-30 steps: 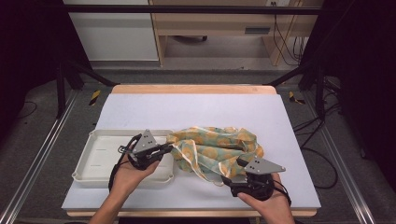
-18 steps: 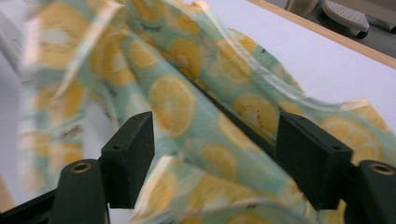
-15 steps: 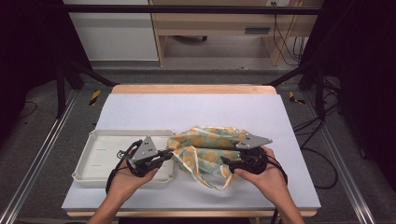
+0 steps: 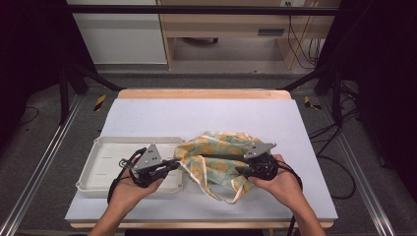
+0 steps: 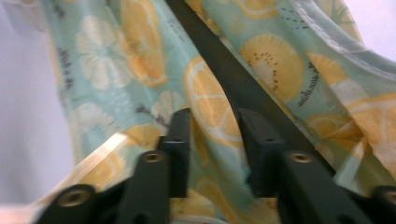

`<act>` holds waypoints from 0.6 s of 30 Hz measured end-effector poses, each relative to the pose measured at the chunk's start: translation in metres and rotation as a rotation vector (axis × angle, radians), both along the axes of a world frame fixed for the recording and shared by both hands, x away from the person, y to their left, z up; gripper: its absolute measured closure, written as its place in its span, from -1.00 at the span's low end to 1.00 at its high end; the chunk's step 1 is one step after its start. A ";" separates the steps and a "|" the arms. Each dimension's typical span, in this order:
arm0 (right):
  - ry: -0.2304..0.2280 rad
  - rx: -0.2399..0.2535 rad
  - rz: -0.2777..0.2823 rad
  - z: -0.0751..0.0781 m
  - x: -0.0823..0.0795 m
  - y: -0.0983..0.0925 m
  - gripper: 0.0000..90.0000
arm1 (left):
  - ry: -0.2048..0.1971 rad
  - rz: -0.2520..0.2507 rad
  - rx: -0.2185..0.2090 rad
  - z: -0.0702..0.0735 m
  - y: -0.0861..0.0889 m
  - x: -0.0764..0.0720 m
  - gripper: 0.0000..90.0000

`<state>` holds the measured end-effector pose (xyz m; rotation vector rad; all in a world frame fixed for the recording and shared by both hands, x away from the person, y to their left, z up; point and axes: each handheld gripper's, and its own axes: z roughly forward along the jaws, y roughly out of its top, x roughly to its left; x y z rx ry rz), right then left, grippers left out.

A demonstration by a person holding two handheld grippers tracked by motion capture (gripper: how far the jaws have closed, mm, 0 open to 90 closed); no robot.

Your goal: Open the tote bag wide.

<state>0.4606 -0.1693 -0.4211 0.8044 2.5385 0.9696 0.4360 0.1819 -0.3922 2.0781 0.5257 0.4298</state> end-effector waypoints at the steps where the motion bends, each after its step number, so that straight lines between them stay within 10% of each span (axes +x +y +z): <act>1: -0.006 0.002 0.006 0.001 -0.003 -0.001 0.63 | 0.001 0.000 0.000 0.000 0.000 0.000 0.96; 6: -0.029 0.011 0.000 0.001 -0.011 -0.004 0.95 | 0.010 -0.002 0.026 -0.001 -0.001 0.001 0.87; 18: -0.082 0.050 -0.028 -0.002 -0.031 -0.017 1.00 | -0.001 0.022 0.030 0.006 0.009 0.004 0.45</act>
